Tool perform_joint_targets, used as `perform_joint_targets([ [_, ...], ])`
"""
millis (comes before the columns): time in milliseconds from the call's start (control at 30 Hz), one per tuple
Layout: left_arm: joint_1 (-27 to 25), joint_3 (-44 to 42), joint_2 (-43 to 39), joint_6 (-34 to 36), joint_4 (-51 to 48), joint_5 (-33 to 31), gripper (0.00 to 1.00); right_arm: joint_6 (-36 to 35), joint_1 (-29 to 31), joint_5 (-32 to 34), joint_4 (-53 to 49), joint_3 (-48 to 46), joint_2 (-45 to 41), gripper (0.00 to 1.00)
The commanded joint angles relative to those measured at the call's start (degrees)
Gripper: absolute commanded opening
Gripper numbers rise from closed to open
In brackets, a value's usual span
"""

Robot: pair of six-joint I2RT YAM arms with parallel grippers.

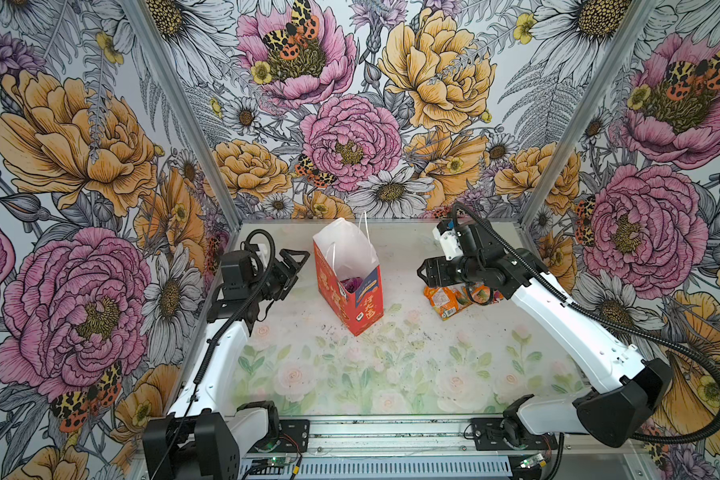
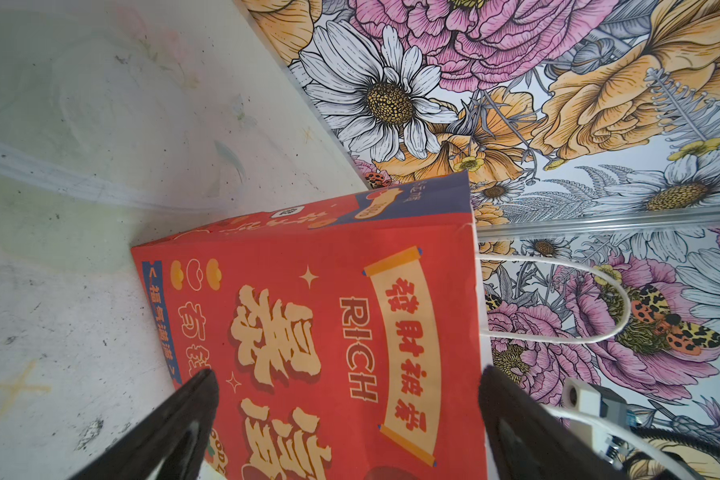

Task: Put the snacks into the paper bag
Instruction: 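Move the right gripper away from the bag toward the orange packets, then lower the right gripper onto the orange packets and close it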

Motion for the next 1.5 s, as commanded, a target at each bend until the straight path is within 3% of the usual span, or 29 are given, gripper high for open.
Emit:
perform_joint_targets([
  [0,0.02,1.57,-0.13,-0.26,-0.06,-0.92,0.99,2.65,-1.71,2.89,0.22,-1.12,0.34,0.82],
  [133,0.1,1.22,0.09,-0.26,0.11,-1.05,0.99,3.32,-3.71,3.41,0.15,-2.3,2.54,0.9],
  [433,0.24,0.73,-0.16,-0.26,0.38,-1.14,0.99,2.83,-7.83,4.13,0.22,-3.27,9.99,0.99],
  [900,0.1,-0.17,-2.0,-0.95,0.38,-1.62,0.99,1.18,-10.48,7.09,0.48,-0.3,24.06,0.99],
  [1467,-0.38,0.01,-2.83,-1.58,0.38,-2.05,0.99,-1.49,-11.91,7.85,0.75,2.01,30.86,0.99],
])
